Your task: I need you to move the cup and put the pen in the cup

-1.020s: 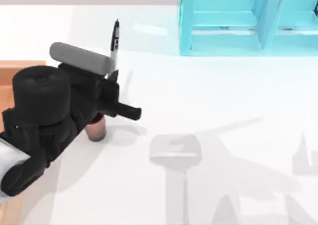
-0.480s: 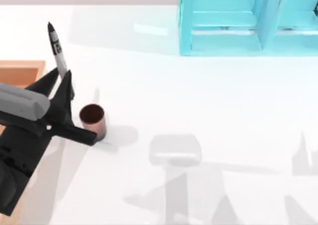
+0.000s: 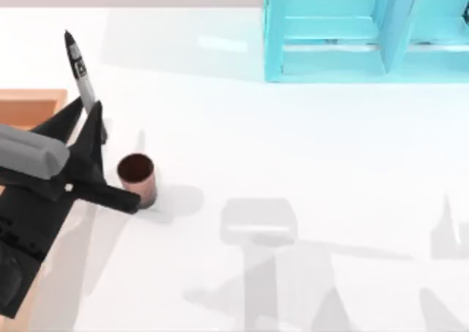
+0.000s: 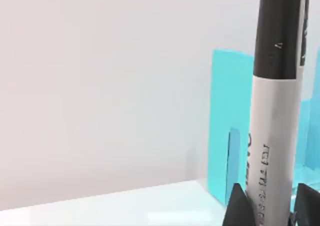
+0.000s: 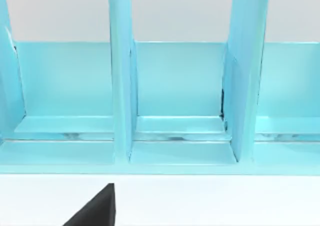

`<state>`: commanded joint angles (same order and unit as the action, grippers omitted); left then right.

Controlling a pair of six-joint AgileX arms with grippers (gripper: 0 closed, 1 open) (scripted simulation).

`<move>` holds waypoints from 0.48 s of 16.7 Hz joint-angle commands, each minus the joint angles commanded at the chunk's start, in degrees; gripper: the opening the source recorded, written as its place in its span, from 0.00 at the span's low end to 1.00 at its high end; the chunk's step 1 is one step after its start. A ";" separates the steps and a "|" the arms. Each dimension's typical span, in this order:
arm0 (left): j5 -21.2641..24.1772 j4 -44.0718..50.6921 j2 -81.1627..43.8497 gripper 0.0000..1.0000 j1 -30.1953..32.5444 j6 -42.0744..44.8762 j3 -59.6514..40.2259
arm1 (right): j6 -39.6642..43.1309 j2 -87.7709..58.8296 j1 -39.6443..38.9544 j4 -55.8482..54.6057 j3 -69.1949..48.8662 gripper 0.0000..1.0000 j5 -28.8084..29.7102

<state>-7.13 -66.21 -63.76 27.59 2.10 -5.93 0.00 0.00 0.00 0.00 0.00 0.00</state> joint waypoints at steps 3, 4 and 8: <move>0.53 -4.34 -5.61 0.00 -0.47 -0.05 -1.80 | 0.00 0.00 0.00 0.00 0.00 1.00 0.00; 0.70 -5.78 -8.24 0.00 -0.64 -0.07 -2.34 | 0.00 0.00 0.00 0.00 0.00 1.00 0.00; 1.44 -11.52 -17.74 0.00 -1.33 -0.16 -4.73 | 0.00 0.00 0.00 0.00 0.00 1.00 0.00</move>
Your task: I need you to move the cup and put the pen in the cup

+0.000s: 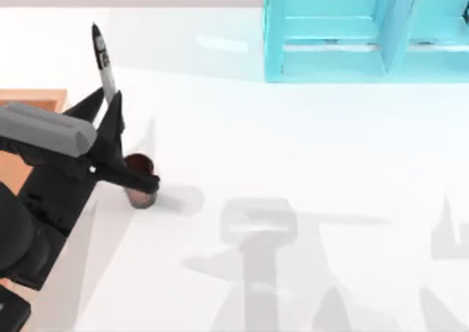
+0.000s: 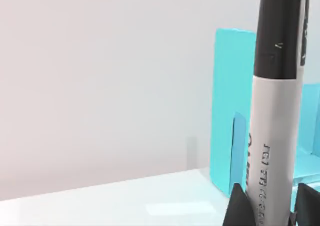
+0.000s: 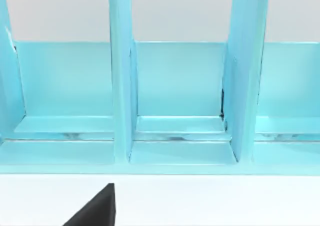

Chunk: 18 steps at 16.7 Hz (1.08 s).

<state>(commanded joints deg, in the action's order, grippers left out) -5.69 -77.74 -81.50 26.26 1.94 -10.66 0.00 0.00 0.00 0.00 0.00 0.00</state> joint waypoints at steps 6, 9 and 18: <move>0.41 -2.00 -2.07 0.00 -0.45 -0.06 -1.18 | 0.00 0.00 0.00 0.00 0.00 1.00 0.00; 0.41 -2.00 -2.07 0.23 -0.45 -0.06 -1.18 | 0.00 0.00 0.00 0.00 0.00 1.00 0.00; 0.41 -2.00 -2.07 0.90 -0.45 -0.06 -1.18 | 0.00 0.00 0.00 0.00 0.00 1.00 0.00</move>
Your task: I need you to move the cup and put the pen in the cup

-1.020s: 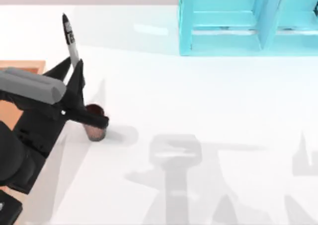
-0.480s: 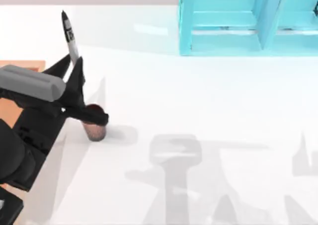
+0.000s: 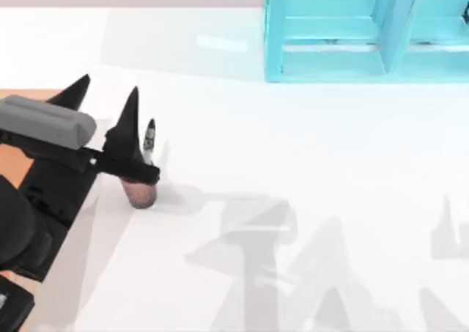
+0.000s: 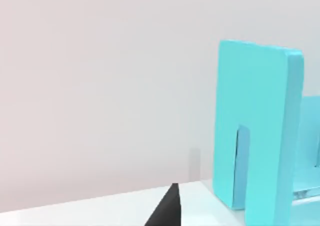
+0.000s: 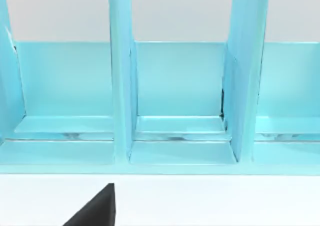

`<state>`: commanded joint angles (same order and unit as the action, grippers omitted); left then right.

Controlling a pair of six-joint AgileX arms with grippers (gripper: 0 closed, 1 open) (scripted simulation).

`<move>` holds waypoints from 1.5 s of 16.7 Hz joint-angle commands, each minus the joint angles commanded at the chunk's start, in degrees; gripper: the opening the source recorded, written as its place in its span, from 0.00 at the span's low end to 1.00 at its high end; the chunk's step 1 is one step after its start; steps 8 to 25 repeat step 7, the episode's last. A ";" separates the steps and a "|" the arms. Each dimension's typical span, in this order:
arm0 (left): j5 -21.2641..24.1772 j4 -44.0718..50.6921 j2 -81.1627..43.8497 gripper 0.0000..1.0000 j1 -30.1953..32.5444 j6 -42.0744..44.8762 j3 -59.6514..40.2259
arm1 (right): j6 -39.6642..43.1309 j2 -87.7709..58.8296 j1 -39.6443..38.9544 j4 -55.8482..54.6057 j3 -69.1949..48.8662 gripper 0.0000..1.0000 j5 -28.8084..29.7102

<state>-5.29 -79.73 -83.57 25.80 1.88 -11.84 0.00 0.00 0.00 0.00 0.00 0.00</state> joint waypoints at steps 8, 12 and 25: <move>0.00 0.00 0.00 1.00 0.00 0.00 0.00 | 0.00 0.00 0.00 0.00 0.00 1.00 0.00; 0.00 0.00 0.00 1.00 0.00 0.00 0.00 | 0.00 0.00 0.00 0.00 0.00 1.00 0.00; 0.00 0.00 0.00 1.00 0.00 0.00 0.00 | 0.00 0.00 0.00 0.00 0.00 1.00 0.00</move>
